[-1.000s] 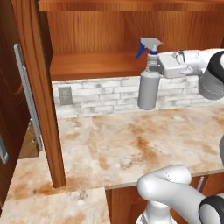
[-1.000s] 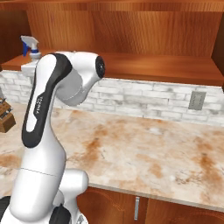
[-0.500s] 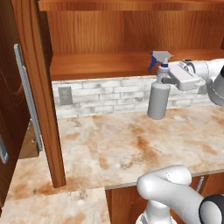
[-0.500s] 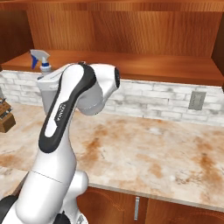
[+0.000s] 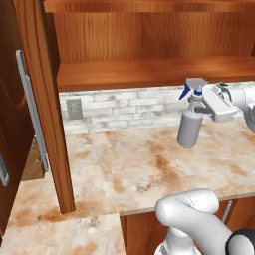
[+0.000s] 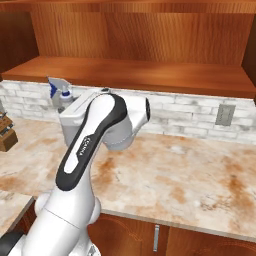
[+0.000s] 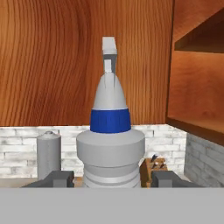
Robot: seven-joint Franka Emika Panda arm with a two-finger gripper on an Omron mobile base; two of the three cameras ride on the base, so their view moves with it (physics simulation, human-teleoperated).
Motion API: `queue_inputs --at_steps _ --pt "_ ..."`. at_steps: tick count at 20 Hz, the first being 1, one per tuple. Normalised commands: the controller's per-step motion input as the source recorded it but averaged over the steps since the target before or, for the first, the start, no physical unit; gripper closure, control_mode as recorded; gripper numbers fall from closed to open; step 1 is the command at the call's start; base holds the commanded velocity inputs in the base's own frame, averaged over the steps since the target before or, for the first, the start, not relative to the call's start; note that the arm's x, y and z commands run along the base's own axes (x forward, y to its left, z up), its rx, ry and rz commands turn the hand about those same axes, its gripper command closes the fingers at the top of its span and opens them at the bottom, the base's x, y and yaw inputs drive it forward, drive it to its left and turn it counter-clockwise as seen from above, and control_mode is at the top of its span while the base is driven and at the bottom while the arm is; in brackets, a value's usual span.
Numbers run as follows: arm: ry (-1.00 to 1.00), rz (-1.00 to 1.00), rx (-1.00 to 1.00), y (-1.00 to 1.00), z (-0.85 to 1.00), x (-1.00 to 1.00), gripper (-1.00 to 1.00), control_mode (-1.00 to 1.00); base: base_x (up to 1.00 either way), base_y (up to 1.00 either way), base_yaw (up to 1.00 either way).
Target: Move the cutting board and knife to the sink. Then move spray from the cabinet to the counter.
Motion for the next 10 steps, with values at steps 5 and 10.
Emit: queue_inputs --at_steps 5,10 --pt "-0.01 0.03 0.00 -0.34 -0.48 -0.01 1.00 -1.00 0.00 0.00 0.00" --pt "0.00 0.13 0.00 -0.31 -0.50 0.04 1.00 -1.00 0.00 0.00 0.00"
